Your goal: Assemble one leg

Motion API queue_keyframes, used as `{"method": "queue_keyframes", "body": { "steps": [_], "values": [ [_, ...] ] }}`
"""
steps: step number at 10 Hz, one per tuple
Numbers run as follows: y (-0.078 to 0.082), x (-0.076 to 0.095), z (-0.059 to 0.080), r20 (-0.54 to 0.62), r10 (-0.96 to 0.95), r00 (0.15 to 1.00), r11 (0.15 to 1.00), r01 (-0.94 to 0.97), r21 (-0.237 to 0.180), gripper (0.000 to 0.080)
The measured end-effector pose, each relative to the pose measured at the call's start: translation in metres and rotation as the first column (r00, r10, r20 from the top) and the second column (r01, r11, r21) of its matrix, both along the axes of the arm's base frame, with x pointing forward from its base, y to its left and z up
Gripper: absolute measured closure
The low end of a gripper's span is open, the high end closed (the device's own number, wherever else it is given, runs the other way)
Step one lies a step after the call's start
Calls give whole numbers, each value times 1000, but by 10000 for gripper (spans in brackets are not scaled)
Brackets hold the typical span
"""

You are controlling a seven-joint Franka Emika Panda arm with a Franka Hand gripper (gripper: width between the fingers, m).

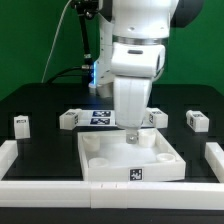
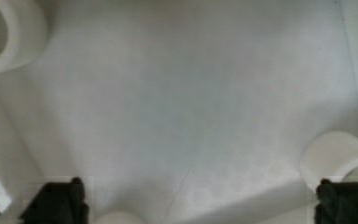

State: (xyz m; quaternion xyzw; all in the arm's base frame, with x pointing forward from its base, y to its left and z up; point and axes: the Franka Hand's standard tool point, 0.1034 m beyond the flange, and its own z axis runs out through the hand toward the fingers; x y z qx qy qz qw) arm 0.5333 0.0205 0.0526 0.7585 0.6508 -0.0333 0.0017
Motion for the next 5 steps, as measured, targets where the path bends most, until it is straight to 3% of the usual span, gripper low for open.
{"method": "queue_keyframes", "body": {
  "steps": [4, 5],
  "values": [
    [-3, -1, 2, 0, -42, 999, 999, 42, 6, 149],
    [-5, -5, -1, -4, 55, 998, 998, -55, 13, 149]
  ]
}}
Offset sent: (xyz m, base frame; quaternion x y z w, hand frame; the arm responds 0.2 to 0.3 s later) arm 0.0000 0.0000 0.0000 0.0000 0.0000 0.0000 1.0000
